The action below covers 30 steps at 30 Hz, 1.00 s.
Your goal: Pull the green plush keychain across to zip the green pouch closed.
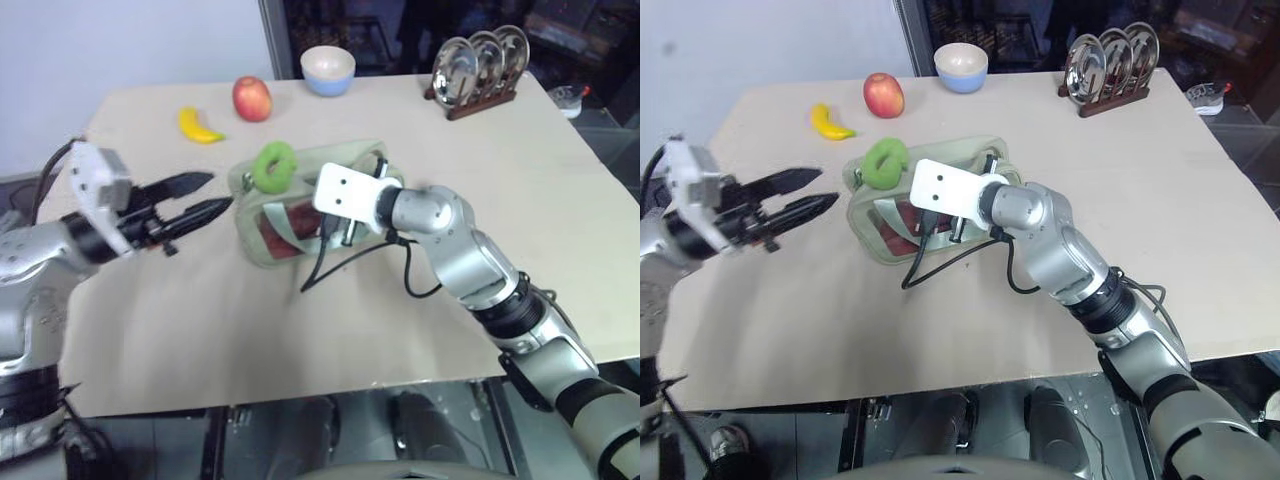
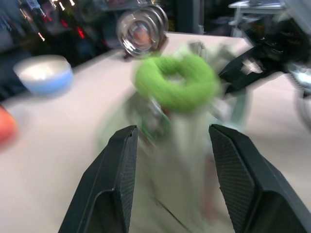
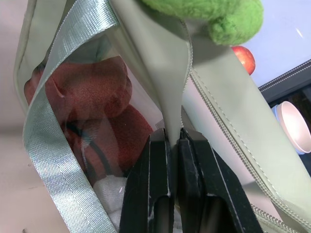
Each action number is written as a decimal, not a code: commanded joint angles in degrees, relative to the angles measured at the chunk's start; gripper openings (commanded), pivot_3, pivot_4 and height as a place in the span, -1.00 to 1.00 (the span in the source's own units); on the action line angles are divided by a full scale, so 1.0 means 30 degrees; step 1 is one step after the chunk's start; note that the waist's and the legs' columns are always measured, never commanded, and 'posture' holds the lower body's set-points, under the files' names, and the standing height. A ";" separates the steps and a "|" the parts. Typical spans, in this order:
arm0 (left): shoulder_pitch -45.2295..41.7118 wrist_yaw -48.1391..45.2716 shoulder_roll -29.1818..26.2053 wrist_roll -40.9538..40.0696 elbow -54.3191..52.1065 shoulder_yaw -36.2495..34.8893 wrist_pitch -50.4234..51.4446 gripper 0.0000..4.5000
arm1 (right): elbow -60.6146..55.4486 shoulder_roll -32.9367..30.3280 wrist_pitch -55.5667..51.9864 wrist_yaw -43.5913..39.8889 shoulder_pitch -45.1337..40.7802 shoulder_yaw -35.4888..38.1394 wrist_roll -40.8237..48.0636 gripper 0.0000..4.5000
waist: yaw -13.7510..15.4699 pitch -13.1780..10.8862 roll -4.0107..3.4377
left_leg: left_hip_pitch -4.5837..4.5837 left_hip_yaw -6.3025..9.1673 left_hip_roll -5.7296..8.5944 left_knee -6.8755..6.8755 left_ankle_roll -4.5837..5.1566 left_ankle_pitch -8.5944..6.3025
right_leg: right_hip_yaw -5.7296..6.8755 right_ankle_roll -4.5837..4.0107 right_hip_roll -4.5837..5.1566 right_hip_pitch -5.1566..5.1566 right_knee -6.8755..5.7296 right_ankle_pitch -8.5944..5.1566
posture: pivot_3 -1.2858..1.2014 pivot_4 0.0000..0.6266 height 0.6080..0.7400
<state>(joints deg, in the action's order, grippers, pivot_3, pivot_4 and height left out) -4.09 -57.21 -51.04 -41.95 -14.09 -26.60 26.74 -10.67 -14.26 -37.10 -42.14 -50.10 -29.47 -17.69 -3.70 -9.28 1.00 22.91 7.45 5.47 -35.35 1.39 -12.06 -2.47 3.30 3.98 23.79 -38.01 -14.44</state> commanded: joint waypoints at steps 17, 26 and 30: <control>-0.0789 0.4179 0.4277 0.4296 -0.0258 0.3518 -0.2359 -0.63 | -0.0906 -0.0307 -0.0284 -0.0460 -0.0406 0.0669 0.0738 -0.49 | 0.0456 0.0006 0.0015 | -0.0001 0.0023 -0.0019 0.0002 -0.0036 0.0019 | 0.0037 -0.0055 -0.0022 0.0001 -0.0009 0.0035 | 0.03 -0.52 1.00; -0.0961 0.4617 0.4440 0.4805 -0.0322 0.3617 -0.2604 -1.00 | -0.3292 -0.1700 0.1303 -0.0918 -0.0772 0.2438 0.1968 0.35 | 0.0524 0.0006 0.0015 | 0.0013 0.0029 -0.0013 -0.0001 -0.0031 0.0016 | 0.0048 -0.0054 -0.0013 -0.0002 0.0006 0.0035 | 0.03 -0.52 1.00; -0.0999 0.4784 0.4391 0.4913 -0.0343 0.3617 -0.2597 -1.00 | -0.2975 -0.2515 0.3502 -0.0634 -0.1430 0.1784 0.0949 0.35 | 0.0476 0.0004 0.0012 | 0.0007 0.0026 -0.0021 0.0001 -0.0025 0.0012 | 0.0046 -0.0054 -0.0020 -0.0001 -0.0004 0.0035 | 0.03 -0.52 1.00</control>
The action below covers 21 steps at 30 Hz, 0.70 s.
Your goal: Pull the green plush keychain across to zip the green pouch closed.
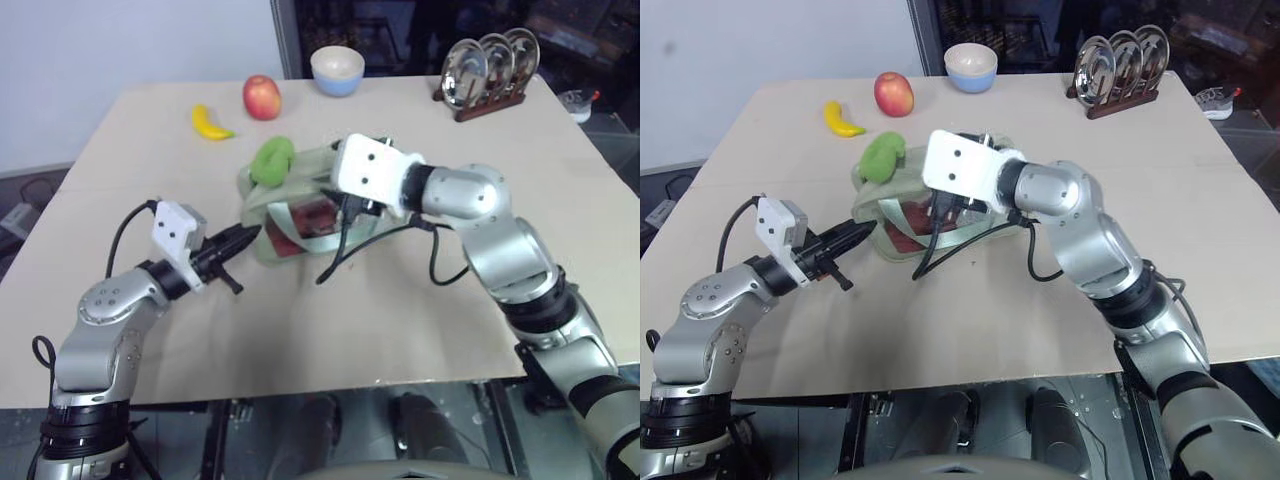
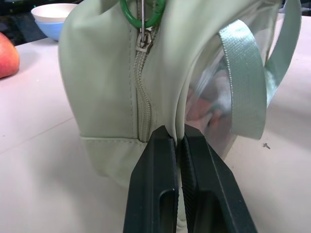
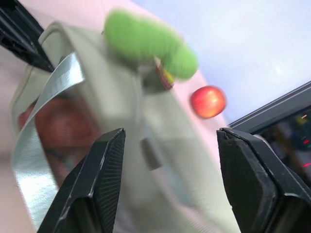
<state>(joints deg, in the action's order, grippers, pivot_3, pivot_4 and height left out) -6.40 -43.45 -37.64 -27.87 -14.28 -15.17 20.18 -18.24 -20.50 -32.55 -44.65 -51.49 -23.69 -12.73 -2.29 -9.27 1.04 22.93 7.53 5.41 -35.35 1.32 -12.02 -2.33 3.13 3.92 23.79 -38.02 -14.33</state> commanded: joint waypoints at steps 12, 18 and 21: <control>-0.0458 0.0257 -0.0079 0.0486 -0.0298 -0.0113 -0.0434 -1.00 | 0.3388 0.0999 0.6774 0.1073 -0.2667 -0.2172 -0.3108 0.35 | -0.0004 0.0000 -0.0001 | 0.0001 -0.0003 0.0000 -0.0003 -0.0015 0.0010 | -0.0001 -0.0001 0.0000 0.0001 0.0002 0.0000 | 0.03 -0.52 1.00; -0.0294 0.0350 0.0069 0.0585 -0.0526 -0.0075 -0.0479 -1.00 | 0.5622 0.2252 0.8023 0.1851 -0.3420 -0.2481 -0.4224 0.35 | 0.0005 0.0000 -0.0001 | 0.0000 -0.0001 0.0000 -0.0002 -0.0019 0.0012 | -0.0001 -0.0001 -0.0008 0.0004 0.0000 0.0001 | 0.03 -0.52 1.00; -0.0300 0.0362 0.0144 0.0675 -0.0551 0.0006 -0.0531 -1.00 | 0.6653 0.2584 0.8912 0.2048 -0.3711 -0.2679 -0.4736 0.35 | 0.0002 0.0000 -0.0001 | 0.0000 -0.0004 0.0002 -0.0002 -0.0019 0.0012 | -0.0003 -0.0002 -0.0007 0.0003 0.0001 0.0000 | 0.03 -0.52 1.00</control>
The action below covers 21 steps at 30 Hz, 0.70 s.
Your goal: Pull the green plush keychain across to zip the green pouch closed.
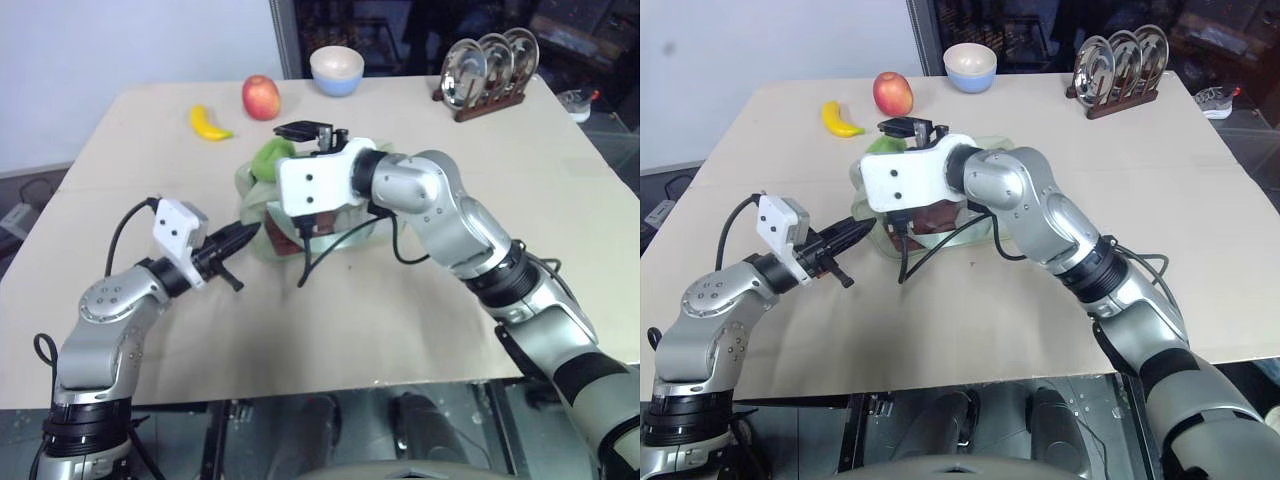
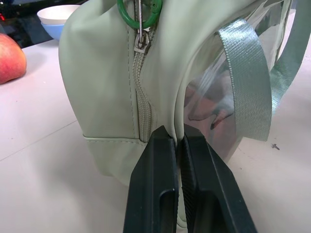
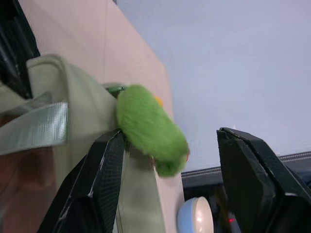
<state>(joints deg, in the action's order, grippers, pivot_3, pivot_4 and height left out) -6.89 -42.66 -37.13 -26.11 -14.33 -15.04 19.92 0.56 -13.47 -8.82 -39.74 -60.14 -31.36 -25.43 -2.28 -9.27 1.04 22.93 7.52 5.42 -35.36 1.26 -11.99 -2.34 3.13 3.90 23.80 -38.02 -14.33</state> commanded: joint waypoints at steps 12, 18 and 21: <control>0.0080 0.0589 0.0242 0.0489 -0.0416 0.0076 -0.0539 -1.00 | 0.1775 0.0840 0.2641 0.0437 -0.1018 0.0377 -0.0707 -0.98 | -0.0008 -0.0001 -0.0001 | -0.0001 0.0004 -0.0001 0.0000 -0.0002 0.0001 | 0.0000 0.0000 -0.0008 0.0001 -0.0003 0.0000 | 0.03 -0.52 1.00; 0.0966 0.1948 0.0466 0.1786 0.0459 0.0276 -0.0251 -1.00 | 0.1929 0.0192 0.1156 0.1455 -0.2513 0.2978 -0.0310 -0.98 | 0.0008 -0.0001 -0.0003 | -0.0006 0.0003 -0.0001 0.0000 -0.0002 0.0001 | -0.0004 -0.0001 -0.0011 0.0000 -0.0010 0.0001 | 0.03 -0.52 1.00; 0.1199 0.2561 0.0681 0.1959 0.0982 0.0085 -0.0162 -1.00 | 0.1943 -0.0279 0.0205 0.1877 -0.2677 0.3937 -0.0200 -0.98 | 0.0015 0.0005 0.0002 | -0.0012 0.0007 -0.0003 0.0001 -0.0001 0.0000 | 0.0000 -0.0001 -0.0014 -0.0001 -0.0012 0.0001 | 0.03 -0.52 1.00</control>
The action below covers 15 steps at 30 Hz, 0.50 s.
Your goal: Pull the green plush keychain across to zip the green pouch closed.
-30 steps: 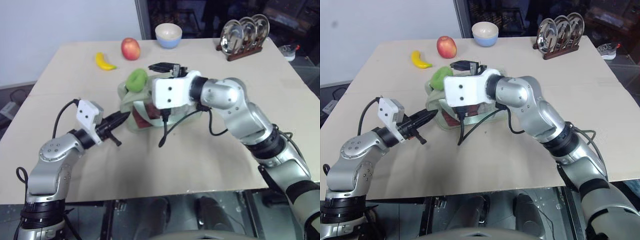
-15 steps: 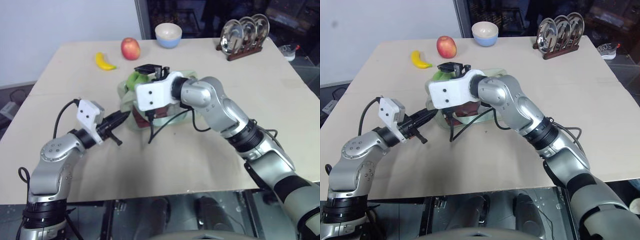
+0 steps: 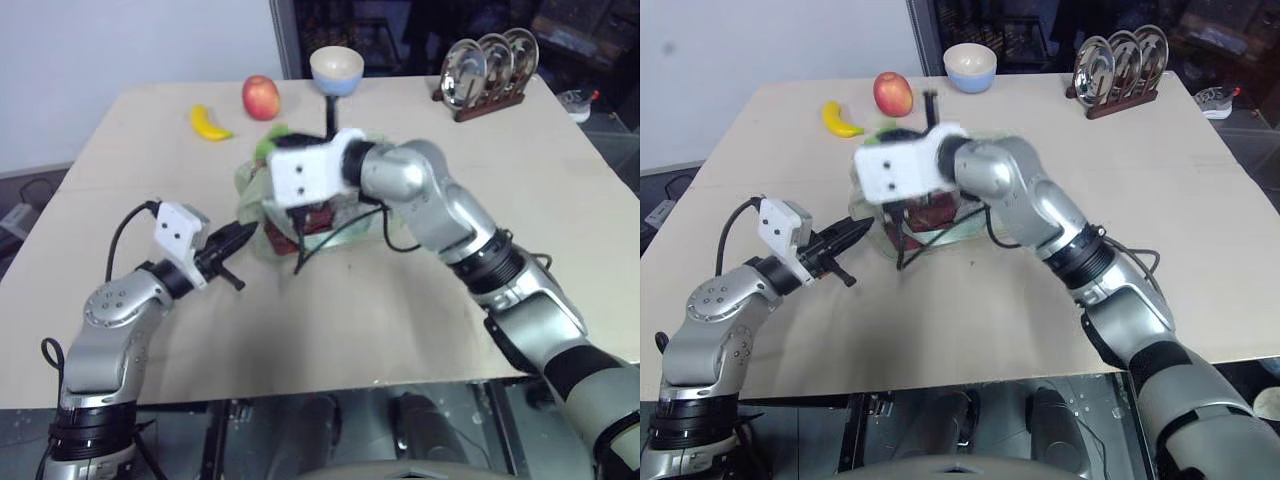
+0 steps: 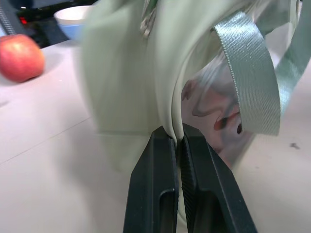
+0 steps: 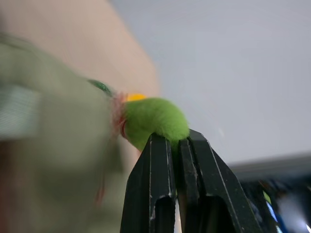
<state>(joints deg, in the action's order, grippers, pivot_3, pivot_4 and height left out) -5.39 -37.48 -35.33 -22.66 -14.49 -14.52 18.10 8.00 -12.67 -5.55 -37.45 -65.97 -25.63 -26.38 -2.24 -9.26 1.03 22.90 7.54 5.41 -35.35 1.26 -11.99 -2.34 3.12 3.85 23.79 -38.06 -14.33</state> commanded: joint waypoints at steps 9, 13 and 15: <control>0.0738 0.2151 0.0297 0.0823 0.2861 -0.1140 -0.0027 -1.00 | 0.1006 -0.3547 -0.2491 0.3666 0.1269 0.3795 -0.0309 -0.98 | 0.0024 0.0011 0.0002 | -0.0016 -0.0021 0.0001 0.0000 0.0003 -0.0002 | -0.0015 0.0000 0.0007 -0.0014 0.0000 0.0000 | 0.03 -0.52 1.00; 0.0501 0.2518 0.0325 0.0705 0.3289 -0.1435 -0.0124 -1.00 | 0.2438 -0.4682 -0.2215 0.4733 0.2540 0.4042 -0.0391 -0.98 | -0.0158 0.0014 -0.0021 | -0.0036 -0.0065 -0.0018 0.0007 0.0007 -0.0003 | -0.0058 0.0000 -0.0007 -0.0018 -0.0021 0.0000 | 0.03 -0.52 1.00; 0.0279 0.2731 0.0391 0.0694 0.3481 -0.1569 -0.0173 -1.00 | 0.3351 -0.4907 -0.1894 0.5253 0.3297 0.3883 -0.0417 -0.98 | -0.0222 0.0015 -0.0022 | -0.0060 -0.0103 -0.0062 0.0022 0.0008 -0.0004 | -0.0088 -0.0004 -0.0051 -0.0017 -0.0026 0.0002 | 0.03 -0.52 1.00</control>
<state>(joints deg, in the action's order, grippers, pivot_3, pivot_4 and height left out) -6.17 -32.40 -33.92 -22.14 -8.16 -16.15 16.14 16.31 -25.15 -11.20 -25.19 -56.48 -16.91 -26.65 -2.91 -9.22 0.97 22.71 7.21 5.16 -35.29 1.28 -12.00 -2.61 3.08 3.65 23.75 -38.14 -14.30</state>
